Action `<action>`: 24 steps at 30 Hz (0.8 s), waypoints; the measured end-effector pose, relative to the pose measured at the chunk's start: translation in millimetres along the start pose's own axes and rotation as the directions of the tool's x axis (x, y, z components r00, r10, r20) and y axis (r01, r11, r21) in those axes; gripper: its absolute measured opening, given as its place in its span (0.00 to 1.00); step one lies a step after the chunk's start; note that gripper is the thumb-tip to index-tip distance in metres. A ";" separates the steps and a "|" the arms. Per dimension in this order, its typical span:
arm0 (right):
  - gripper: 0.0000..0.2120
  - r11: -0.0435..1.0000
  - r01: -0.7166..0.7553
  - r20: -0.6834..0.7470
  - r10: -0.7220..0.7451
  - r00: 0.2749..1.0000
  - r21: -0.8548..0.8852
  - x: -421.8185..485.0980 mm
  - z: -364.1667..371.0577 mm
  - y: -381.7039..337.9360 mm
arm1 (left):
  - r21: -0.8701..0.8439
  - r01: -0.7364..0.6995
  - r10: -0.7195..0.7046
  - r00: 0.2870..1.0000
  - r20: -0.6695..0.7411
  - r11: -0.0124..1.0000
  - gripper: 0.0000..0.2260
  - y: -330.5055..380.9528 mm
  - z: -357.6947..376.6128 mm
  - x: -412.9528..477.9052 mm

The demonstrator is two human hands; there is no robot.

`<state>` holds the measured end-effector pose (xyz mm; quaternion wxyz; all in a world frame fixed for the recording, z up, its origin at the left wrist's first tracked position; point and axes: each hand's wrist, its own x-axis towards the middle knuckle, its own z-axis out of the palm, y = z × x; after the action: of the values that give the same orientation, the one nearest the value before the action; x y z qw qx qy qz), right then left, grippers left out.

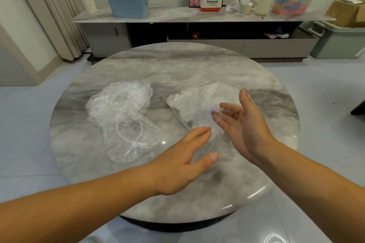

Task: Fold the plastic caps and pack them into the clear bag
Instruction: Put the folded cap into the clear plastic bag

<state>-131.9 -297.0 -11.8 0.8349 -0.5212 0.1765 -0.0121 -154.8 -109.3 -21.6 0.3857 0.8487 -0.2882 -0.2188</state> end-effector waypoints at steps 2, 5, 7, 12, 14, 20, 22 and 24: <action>0.35 1.000 -0.012 0.023 0.012 1.000 -0.016 -2.0 0.9 -0.3 | 0.000 -0.007 0.007 1.000 0.013 1.000 0.36 -1.0 0.2 -0.8; 0.38 0.993 -0.047 0.097 0.057 0.994 -0.105 0.2 3.4 -4.1 | 0.005 -0.015 0.014 1.000 0.025 1.000 0.35 -1.1 -0.2 -1.1; 0.42 0.984 -0.068 0.137 0.091 0.986 -0.165 6.0 5.9 -7.1 | 0.008 -0.023 0.023 0.999 0.031 1.000 0.35 -0.1 -1.2 -1.1; 0.47 0.957 -0.134 0.155 0.177 0.972 -0.256 19.6 14.9 -6.9 | 0.006 -0.034 0.034 0.999 0.036 0.999 0.31 -1.6 -5.7 -2.2; 0.48 0.951 -0.146 0.165 0.196 0.967 -0.274 21.7 15.3 -5.9 | 0.004 -0.031 0.031 0.999 0.038 1.000 0.30 -3.8 -7.1 -2.7; 0.43 0.969 -0.114 0.161 0.152 0.975 -0.221 5.1 1.5 -8.6 | 0.014 -0.033 0.032 0.999 0.042 0.999 0.32 -12.6 -8.9 -2.4; 0.42 0.978 -0.109 0.162 0.138 0.977 -0.179 -4.2 -10.4 -8.1 | 0.030 -0.032 0.031 0.998 0.053 0.999 0.33 -15.6 -8.4 -1.7; 0.40 0.983 -0.093 0.151 0.117 0.982 -0.158 -13.0 -22.9 -8.7 | 0.046 -0.035 0.032 0.997 0.063 0.998 0.34 -17.7 -7.0 -0.1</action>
<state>-149.7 -318.1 -9.6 0.8043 -0.5717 0.1370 0.0871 -145.0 -96.0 -31.1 0.3599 0.8455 -0.3194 -0.2316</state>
